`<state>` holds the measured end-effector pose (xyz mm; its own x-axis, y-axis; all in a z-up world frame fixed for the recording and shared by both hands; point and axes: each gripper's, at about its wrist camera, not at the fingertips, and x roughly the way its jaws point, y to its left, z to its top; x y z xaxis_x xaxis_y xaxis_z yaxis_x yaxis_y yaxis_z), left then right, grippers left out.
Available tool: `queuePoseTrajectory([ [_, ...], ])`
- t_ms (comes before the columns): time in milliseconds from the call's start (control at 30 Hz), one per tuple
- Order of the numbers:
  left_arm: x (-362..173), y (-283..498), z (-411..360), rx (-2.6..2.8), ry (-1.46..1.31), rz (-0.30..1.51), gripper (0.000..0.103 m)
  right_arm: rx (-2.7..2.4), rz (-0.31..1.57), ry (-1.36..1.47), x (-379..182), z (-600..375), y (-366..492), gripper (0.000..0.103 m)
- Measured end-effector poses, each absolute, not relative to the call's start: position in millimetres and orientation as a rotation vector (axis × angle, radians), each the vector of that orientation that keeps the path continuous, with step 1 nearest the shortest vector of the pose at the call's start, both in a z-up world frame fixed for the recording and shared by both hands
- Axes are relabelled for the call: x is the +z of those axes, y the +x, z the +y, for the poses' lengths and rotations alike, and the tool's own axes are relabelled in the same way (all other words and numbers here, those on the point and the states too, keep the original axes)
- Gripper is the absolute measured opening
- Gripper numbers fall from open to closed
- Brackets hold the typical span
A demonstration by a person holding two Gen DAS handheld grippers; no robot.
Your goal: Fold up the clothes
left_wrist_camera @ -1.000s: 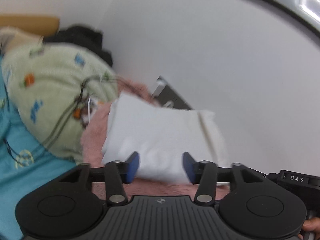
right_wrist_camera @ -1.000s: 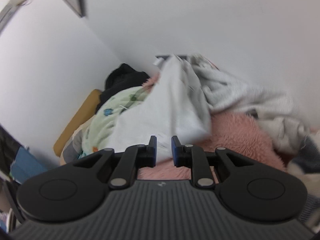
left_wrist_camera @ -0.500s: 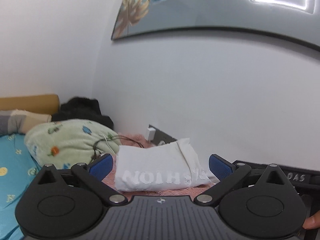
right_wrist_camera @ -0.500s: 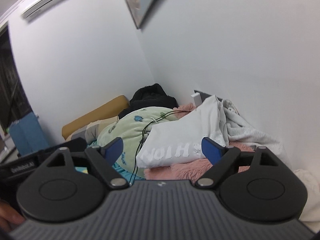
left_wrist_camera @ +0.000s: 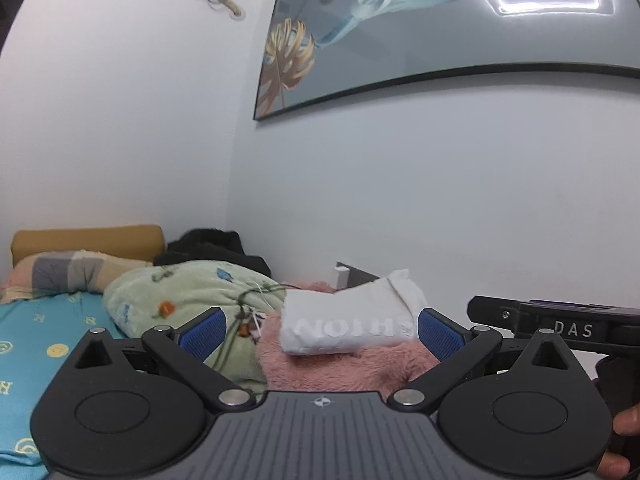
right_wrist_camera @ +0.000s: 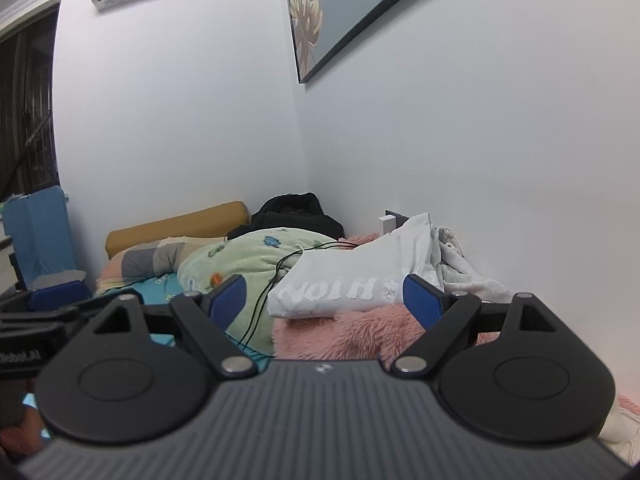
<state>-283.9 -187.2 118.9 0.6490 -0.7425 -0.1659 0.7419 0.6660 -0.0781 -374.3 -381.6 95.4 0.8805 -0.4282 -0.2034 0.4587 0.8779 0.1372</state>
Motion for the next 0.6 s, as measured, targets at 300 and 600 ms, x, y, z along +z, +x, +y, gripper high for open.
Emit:
queuePoseTrajectory([
  [300,111.5,-282.1,-182.7,-0.822,-0.014,0.182,0.103,-0.46,0.135,0.11,84.6,-366.9,-365.2,0.087],
  [600,110.2,-280.3,-181.4,-0.805,-0.017,0.185,0.103,-0.475,0.147,0.103,85.6,-366.0,-365.5,0.087],
])
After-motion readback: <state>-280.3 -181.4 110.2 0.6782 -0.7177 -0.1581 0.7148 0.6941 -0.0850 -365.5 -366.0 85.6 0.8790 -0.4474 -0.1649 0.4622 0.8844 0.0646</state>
